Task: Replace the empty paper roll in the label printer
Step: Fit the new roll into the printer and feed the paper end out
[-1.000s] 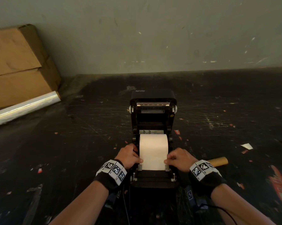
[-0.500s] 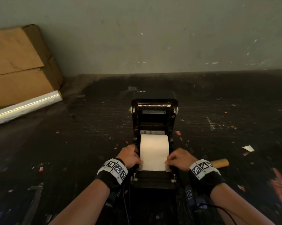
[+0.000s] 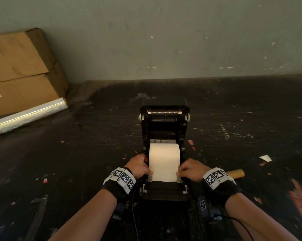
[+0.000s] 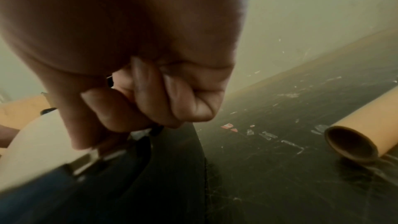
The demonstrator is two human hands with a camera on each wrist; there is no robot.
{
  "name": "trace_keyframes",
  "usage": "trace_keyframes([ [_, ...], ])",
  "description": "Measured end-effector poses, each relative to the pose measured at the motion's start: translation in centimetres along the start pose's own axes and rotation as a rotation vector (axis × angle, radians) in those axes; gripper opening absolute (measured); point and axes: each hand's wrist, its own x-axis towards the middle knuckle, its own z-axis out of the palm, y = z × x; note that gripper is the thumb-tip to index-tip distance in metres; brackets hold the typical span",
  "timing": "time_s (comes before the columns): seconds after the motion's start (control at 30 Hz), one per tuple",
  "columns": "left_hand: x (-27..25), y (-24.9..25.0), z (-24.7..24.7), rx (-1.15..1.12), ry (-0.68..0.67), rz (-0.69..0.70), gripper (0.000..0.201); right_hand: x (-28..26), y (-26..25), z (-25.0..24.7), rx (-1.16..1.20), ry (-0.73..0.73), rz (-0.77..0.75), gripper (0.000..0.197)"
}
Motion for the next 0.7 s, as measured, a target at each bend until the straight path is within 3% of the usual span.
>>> trace_keyframes([
  [0.37,-0.5,-0.2,0.5,-0.018,0.070,0.020,0.050,0.9,-1.0,0.3,-0.154,-0.012,0.161,0.031],
  [0.7,-0.4,-0.4,0.4,-0.041,0.068,0.024,0.050,0.8,-1.0,0.0,-0.024,-0.023,0.147,0.031],
])
